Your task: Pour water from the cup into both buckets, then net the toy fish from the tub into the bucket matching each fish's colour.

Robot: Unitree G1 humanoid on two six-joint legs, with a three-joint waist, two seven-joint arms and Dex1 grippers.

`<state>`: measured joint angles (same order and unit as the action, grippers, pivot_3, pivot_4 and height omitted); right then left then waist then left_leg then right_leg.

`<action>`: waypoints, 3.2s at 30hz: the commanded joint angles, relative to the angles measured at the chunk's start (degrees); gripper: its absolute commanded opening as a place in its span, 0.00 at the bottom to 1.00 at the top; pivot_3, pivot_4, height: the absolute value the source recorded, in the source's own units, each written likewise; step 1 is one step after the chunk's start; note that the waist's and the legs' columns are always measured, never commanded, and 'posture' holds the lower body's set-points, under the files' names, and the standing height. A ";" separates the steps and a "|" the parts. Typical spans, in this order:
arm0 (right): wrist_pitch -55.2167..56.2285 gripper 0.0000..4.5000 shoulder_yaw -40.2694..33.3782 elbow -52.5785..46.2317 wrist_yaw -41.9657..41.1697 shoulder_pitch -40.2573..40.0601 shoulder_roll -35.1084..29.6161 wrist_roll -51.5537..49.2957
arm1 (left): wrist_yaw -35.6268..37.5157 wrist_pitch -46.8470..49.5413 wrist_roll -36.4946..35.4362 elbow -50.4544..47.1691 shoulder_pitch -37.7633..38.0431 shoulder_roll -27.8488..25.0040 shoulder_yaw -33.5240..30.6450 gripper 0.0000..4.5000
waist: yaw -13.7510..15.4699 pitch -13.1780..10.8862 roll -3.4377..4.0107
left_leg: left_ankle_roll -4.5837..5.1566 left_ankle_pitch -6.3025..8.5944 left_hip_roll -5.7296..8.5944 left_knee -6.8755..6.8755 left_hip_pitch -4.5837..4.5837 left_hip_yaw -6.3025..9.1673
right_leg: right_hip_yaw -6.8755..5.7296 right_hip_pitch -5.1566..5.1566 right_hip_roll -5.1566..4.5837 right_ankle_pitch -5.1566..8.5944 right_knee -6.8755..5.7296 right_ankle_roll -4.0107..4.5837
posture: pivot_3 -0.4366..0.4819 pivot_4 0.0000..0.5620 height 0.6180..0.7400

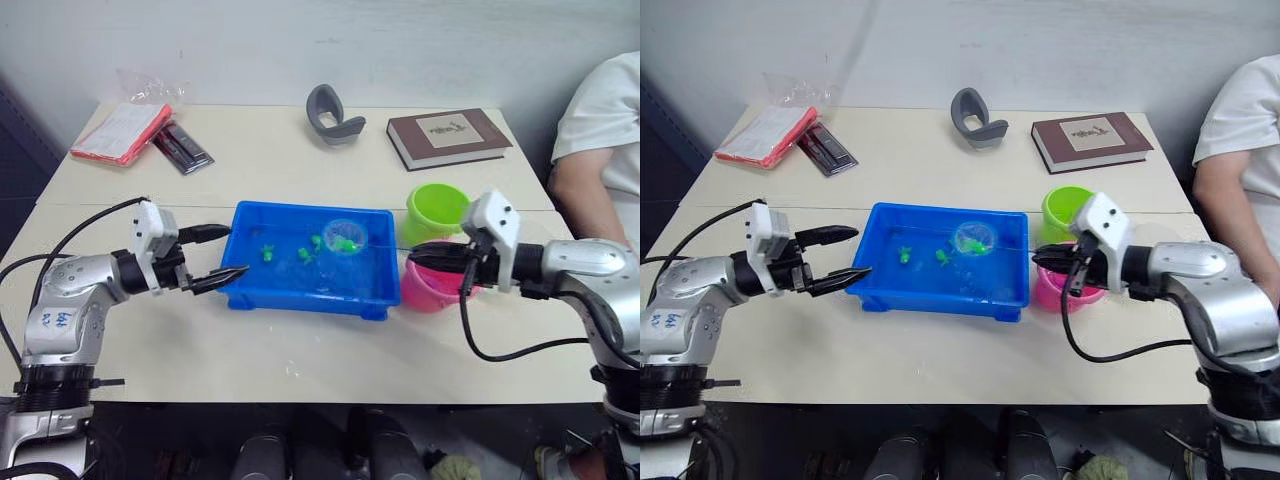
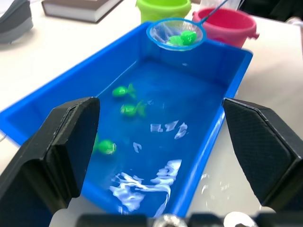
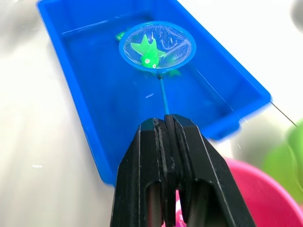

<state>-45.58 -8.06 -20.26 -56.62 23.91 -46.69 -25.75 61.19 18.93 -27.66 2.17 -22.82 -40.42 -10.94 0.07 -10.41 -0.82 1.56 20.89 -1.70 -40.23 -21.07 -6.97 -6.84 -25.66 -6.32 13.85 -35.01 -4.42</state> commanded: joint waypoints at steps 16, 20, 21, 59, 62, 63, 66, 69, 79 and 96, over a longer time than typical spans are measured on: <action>21.68 0.00 -10.35 20.14 8.79 -0.67 -6.89 9.58 | -1.06 3.05 -0.70 -1.55 -6.81 4.56 3.78 0.99 | -0.12 0.00 0.00 | -0.01 -0.03 -0.02 0.01 0.06 -0.10 | 0.07 0.04 0.07 -0.01 0.02 -0.03 | 0.48 0.27 1.00; 29.69 0.00 -6.01 26.18 13.01 -0.55 -7.37 17.21 | -1.68 2.82 -0.58 -2.25 -7.07 5.78 4.58 0.99 | -0.20 0.00 0.01 | -0.03 -0.04 -0.02 0.01 0.10 -0.13 | 0.12 0.04 0.08 -0.01 0.00 -0.03 | 0.48 0.27 1.00; 32.18 0.00 -5.51 27.52 14.03 -0.26 -6.80 18.28 | -1.82 1.99 -0.30 -2.46 -6.98 6.15 4.71 0.99 | -0.22 0.00 0.01 | -0.03 -0.05 -0.02 0.02 0.10 -0.14 | 0.12 0.04 0.08 -0.01 0.00 -0.03 | 0.48 0.27 1.00; 86.40 0.00 11.20 46.36 58.28 3.39 -16.79 66.69 | -7.73 -1.01 0.48 -5.08 -3.20 7.17 3.03 0.99 | -0.80 0.00 0.08 | -0.24 -0.25 -0.09 0.05 0.17 -0.10 | 0.71 0.06 0.11 0.00 -0.03 -0.02 | 0.48 0.27 1.00; 84.27 0.00 8.73 46.48 54.51 3.77 -15.70 59.93 | -7.36 -1.62 0.60 -4.64 -2.17 5.60 1.62 0.99 | -1.00 -0.01 0.08 | -0.24 -0.25 -0.10 0.06 0.17 -0.09 | 0.71 0.06 0.11 0.00 -0.03 -0.02 | 0.48 0.27 1.00; 82.60 0.00 7.56 45.38 49.97 4.04 -14.14 52.67 | -7.12 -1.80 0.47 -4.56 -1.65 4.86 0.86 0.99 | -1.06 0.00 0.08 | -0.23 -0.26 -0.10 0.06 0.17 -0.08 | 0.70 0.06 0.11 0.00 -0.02 -0.02 | 0.48 0.27 1.00; 66.12 0.00 7.04 32.58 26.43 2.43 -9.56 21.19 | -5.83 -2.26 -0.01 -4.03 0.77 2.01 -1.61 0.99 | -1.59 -0.01 0.08 | -0.23 -0.26 -0.15 0.06 0.21 0.00 | 0.68 0.17 0.20 0.00 0.05 -0.01 | 0.48 0.27 1.00; 41.69 0.00 7.76 15.40 8.92 -0.49 -12.72 -1.54 | -4.50 -3.41 0.03 -3.20 5.39 -0.30 -4.65 0.99 | -1.69 -0.04 0.19 | -0.23 -0.25 -0.25 0.16 0.39 0.02 | 0.71 0.27 0.19 0.01 0.00 0.02 | 0.48 0.27 1.00; -6.84 0.00 14.19 -0.54 12.61 8.14 -7.84 -20.31 | -4.75 -3.71 -0.65 -5.29 11.99 -2.34 -9.18 0.99 | -0.19 -0.03 0.15 | -0.10 -0.01 -0.13 0.11 0.42 0.13 | 0.59 0.21 -0.44 0.07 0.09 0.16 | 0.48 0.27 1.00; -23.01 0.00 22.35 15.12 23.49 20.17 6.41 -4.63 | -3.09 -2.02 1.05 -0.70 7.14 -2.95 -5.50 0.99 | -0.37 0.01 0.10 | -0.09 -0.03 -0.08 0.06 0.02 0.00 | 0.00 -0.08 -0.14 0.03 -0.06 0.11 | 0.48 0.27 1.00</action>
<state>-68.69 15.57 -7.01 -35.81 43.67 -41.75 -32.63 57.68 18.29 -26.84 1.35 -14.82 -42.80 -16.56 -0.30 -10.40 -0.73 1.47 20.85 -1.78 -40.17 -21.04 -6.96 -6.84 -25.73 -6.46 13.88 -35.08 -4.31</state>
